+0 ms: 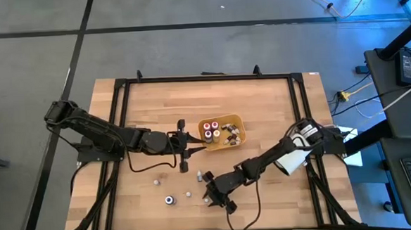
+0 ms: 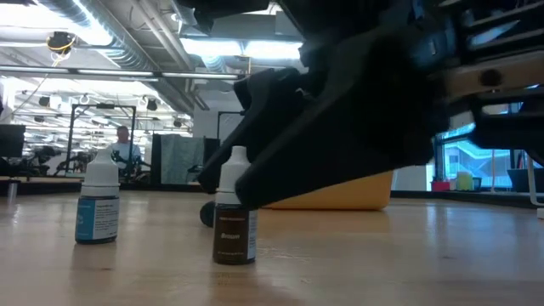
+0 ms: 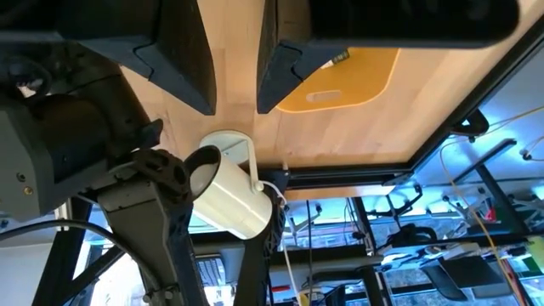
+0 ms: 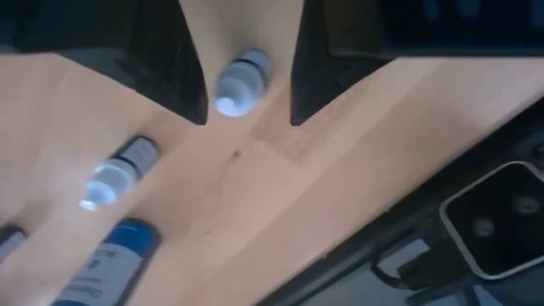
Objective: Pick & Place food coloring
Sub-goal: Put the small brown food coloring bottle into the yellow bin
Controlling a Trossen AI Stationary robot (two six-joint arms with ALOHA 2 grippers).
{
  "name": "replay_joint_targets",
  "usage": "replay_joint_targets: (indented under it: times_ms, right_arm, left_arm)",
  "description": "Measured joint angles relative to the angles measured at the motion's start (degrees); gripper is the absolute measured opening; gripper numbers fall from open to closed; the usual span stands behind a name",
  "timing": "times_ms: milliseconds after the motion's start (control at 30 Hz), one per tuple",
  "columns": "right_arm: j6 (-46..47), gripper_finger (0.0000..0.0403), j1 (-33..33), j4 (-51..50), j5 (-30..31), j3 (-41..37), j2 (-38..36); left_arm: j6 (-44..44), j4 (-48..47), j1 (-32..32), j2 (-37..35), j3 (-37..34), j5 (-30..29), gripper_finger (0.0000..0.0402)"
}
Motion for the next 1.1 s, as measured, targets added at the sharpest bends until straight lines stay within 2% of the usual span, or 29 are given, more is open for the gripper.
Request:
replay_joint_targets:
  times_ms: [333,433,533,700,867,967,1100]
  right_arm:
    - [0.41,0.0057,-0.76,-0.32,-0.44,0.00,-0.15]
    - [0.20,0.0057,-0.78,-4.94,-0.36,-0.06,-2.70]
    - [-0.02,0.0057,-0.77,-12.43,1.40,-0.07,-8.73]
    - [-1.43,0.0057,-0.78,-28.11,9.78,0.00,-20.20]
    - [-1.61,0.0059,-1.23,-38.35,15.70,-0.23,-29.00]
    - [-1.76,0.0060,-2.59,-38.31,17.90,-4.28,-33.66]
    - [-1.79,0.0060,-7.18,-31.00,18.32,-14.10,-39.22]
  left_arm:
    - [0.00,-0.02,0.00,0.00,0.00,0.00,0.0087]
    - [0.00,-0.03,0.00,0.00,0.00,0.00,0.0086]
    - [-0.15,-0.39,0.00,0.00,0.00,0.00,0.0087]
    - [-1.50,-1.37,-0.09,0.00,0.02,-0.01,0.0087]
    - [-1.51,-1.68,-0.31,0.00,0.02,0.05,0.0083]
    - [-1.52,-1.70,-0.34,0.00,0.02,0.31,0.0085]
    - [-1.51,-2.11,-0.37,0.00,0.02,0.31,0.0086]
